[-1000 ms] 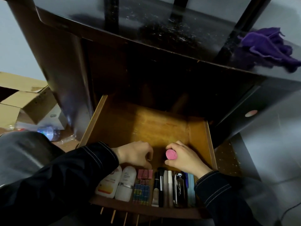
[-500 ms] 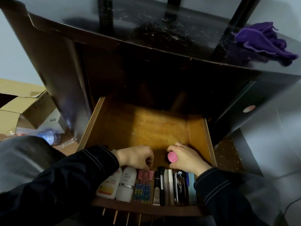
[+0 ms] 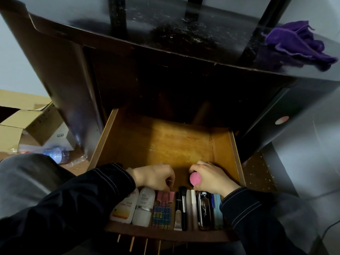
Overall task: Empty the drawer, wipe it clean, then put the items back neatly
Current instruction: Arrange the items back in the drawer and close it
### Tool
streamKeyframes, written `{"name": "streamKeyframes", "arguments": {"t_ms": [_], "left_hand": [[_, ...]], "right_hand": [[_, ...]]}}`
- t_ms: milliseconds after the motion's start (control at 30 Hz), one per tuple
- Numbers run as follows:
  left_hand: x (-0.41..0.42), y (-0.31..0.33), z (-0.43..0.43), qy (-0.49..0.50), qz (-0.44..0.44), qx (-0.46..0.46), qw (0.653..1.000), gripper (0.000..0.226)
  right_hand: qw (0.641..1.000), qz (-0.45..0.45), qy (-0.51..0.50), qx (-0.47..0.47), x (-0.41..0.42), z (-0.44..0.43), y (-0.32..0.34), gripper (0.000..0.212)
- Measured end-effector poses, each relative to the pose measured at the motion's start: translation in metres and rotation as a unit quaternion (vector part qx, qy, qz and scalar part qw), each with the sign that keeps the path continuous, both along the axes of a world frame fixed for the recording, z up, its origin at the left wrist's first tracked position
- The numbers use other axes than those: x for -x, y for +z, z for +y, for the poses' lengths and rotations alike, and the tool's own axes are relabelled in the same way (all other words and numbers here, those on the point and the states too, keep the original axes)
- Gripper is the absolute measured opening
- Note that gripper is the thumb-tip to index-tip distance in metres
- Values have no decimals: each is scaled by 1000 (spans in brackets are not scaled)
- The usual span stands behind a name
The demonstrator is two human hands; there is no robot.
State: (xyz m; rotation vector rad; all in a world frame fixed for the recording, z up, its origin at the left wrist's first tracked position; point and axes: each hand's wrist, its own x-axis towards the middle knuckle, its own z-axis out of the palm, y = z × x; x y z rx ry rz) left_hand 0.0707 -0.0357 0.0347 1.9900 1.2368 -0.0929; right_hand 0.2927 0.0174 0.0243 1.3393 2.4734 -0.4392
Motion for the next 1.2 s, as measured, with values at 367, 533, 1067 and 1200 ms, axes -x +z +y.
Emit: {"name": "streamKeyframes", "arguments": {"t_ms": [367, 533, 1067, 1200], "left_hand": [[0, 0, 0, 5, 1, 0, 1000, 16], [1, -2, 0, -1, -4, 2, 1000, 15], [8, 40, -40, 59, -23, -211, 975, 28], [19, 50, -81, 63, -12, -264, 962, 31]], "right_hand": [[1000, 0, -17, 13, -2, -1, 0, 59], [1000, 3, -20, 21, -3, -1, 1, 59], [983, 177, -41, 13, 1, -53, 47, 21], [965, 252, -26, 67, -3, -102, 57, 20]]}}
